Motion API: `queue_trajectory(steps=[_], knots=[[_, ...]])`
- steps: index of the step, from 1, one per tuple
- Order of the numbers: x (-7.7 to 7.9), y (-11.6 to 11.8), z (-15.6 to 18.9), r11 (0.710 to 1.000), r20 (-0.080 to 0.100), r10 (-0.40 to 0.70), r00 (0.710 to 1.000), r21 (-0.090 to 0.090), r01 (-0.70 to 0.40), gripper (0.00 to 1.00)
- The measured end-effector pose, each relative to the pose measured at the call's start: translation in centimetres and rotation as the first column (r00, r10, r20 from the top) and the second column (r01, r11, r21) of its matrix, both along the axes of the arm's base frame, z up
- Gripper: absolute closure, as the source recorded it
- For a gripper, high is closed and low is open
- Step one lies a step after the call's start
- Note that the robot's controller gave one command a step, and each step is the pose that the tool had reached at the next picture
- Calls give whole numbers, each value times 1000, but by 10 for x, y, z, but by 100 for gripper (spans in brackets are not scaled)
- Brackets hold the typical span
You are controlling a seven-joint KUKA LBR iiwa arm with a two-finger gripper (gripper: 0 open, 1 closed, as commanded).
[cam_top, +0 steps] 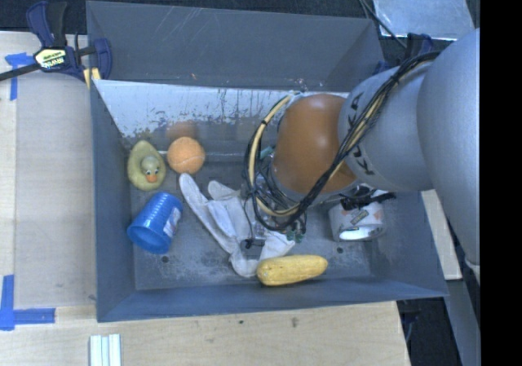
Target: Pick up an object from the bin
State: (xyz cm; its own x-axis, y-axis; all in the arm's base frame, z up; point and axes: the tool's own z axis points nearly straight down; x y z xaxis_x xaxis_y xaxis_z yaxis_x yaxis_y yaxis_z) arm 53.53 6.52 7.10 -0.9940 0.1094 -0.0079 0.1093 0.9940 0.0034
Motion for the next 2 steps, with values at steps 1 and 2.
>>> queue_trajectory(steps=[1,2], knots=[[13,2,0,989,-5,-151,989,0,151,0],[12,1,1,995,3,-98,995,1,98,0]])
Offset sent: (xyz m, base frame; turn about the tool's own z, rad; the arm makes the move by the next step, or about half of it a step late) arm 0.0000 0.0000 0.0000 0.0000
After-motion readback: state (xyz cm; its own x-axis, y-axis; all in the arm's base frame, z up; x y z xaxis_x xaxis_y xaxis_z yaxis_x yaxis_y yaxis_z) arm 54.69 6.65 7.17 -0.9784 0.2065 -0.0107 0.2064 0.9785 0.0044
